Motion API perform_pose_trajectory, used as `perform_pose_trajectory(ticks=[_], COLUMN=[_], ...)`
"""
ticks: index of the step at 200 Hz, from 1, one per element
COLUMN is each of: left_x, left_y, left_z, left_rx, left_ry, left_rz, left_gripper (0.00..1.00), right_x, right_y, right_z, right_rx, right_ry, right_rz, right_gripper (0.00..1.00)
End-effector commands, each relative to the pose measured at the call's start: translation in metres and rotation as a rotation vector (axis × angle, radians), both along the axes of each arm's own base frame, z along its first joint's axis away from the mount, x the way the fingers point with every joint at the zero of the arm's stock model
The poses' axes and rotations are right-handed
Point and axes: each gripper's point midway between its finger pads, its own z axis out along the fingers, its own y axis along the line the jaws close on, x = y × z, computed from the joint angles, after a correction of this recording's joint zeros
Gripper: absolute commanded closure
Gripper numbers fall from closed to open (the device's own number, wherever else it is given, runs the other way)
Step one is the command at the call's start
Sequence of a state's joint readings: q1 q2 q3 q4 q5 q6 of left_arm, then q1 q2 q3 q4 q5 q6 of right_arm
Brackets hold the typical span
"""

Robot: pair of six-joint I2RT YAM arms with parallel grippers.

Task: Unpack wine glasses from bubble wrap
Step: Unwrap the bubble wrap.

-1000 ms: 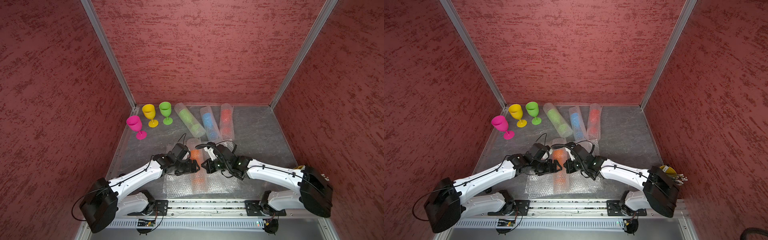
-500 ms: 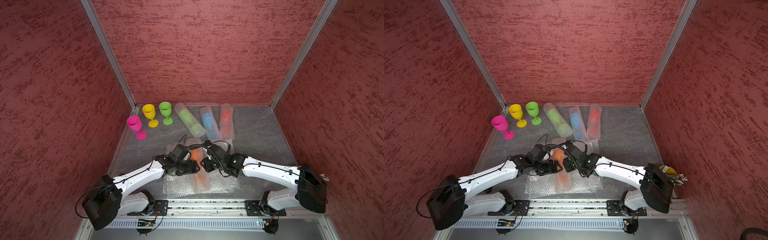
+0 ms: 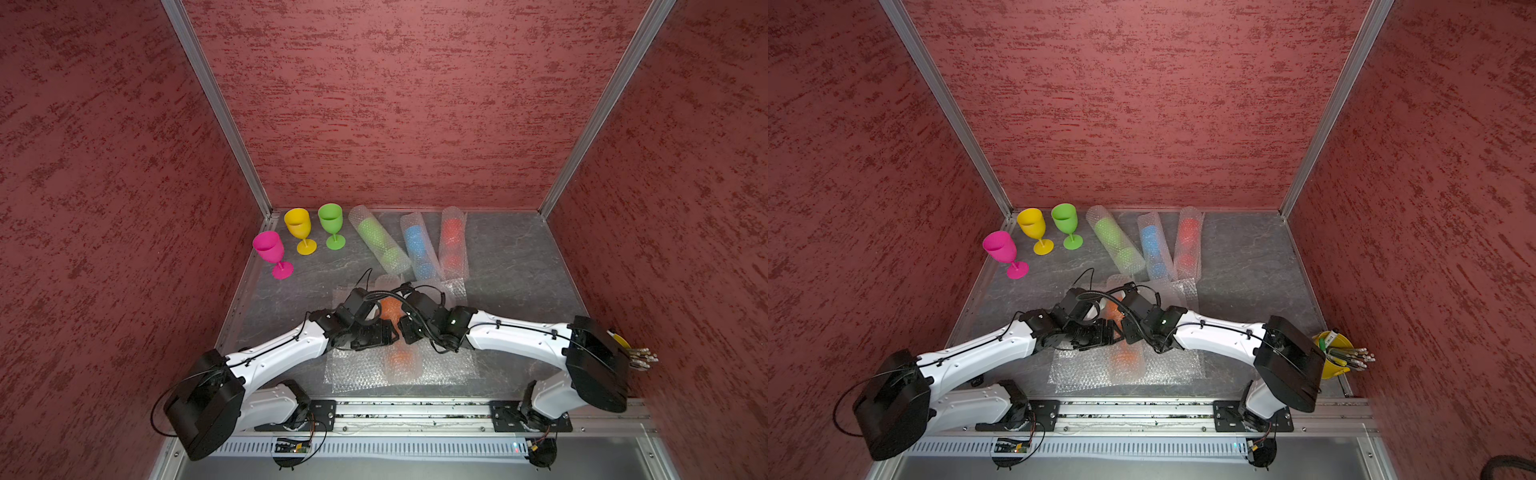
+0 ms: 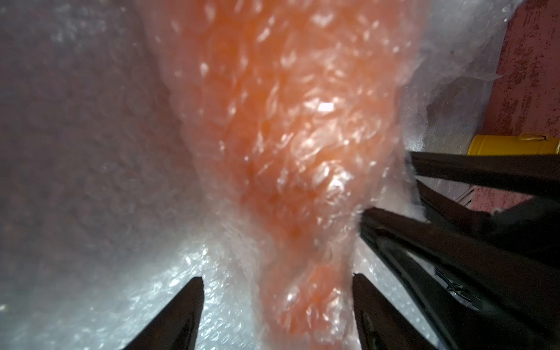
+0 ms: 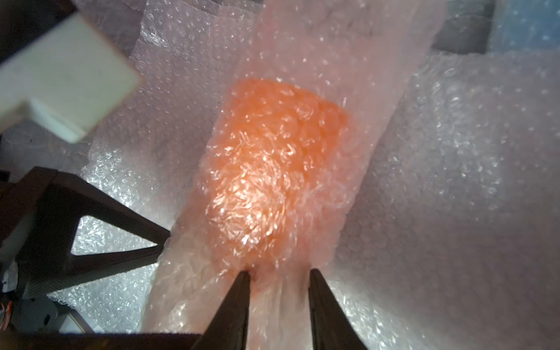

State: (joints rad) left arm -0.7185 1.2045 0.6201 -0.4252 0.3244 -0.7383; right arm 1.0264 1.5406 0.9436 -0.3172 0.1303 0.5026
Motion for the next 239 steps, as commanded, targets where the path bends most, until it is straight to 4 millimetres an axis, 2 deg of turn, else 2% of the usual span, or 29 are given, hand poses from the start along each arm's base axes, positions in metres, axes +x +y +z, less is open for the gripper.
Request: perform_pose_trajectory(ticks=[1, 22, 42, 93, 119, 146, 168, 172, 190, 239], left_x=[0.001, 0.002, 0.001, 0.005, 0.012, 0.017, 0.02, 0.02, 0.02, 0.027], left_y=[0.001, 0.003, 0.005, 0.014, 0.015, 0.006, -0.003, -0.004, -0.012, -0.016], left_z=[-0.002, -0.003, -0.005, 0.005, 0.027, 0.041, 0.037, 0.035, 0.03, 0.014], left_rx=[-0.02, -0.037, -0.035, -0.027, -0.044, -0.084, -0.091, -0.094, -0.107, -0.081], left_ry=[0.01, 0.016, 0.02, -0.014, -0.078, -0.102, -0.076, -0.069, -0.051, -0.028], left_rz=[0.024, 0.04, 0.044, 0.056, 0.056, 0.027, 0.007, 0.004, -0.014, -0.021], left_gripper=[0.26, 0.29, 0.32, 0.34, 0.23, 0.21, 0.22, 0.22, 0.24, 0.37], right_x=[0.014, 0.015, 0.015, 0.011, 0.007, 0.005, 0.003, 0.002, 0.001, 0.0], right_y=[-0.006, -0.006, -0.008, -0.003, 0.004, 0.011, 0.014, 0.014, 0.015, 0.018], right_z=[0.01, 0.025, 0.027, 0.02, 0.026, 0.031, 0.031, 0.042, 0.045, 0.046], right_rx=[-0.013, 0.037, 0.036, 0.062, 0.12, 0.168, 0.193, 0.221, 0.238, 0.238], right_ry=[-0.083, -0.117, -0.125, -0.102, -0.089, -0.076, -0.061, -0.073, -0.069, -0.064], right_rz=[-0.058, -0.059, -0.06, -0.044, -0.026, -0.017, -0.015, -0.014, -0.013, 0.001], right_gripper=[0.83, 0.89, 1.0, 1.0, 1.0, 1.0, 1.0, 1.0, 1.0, 1.0])
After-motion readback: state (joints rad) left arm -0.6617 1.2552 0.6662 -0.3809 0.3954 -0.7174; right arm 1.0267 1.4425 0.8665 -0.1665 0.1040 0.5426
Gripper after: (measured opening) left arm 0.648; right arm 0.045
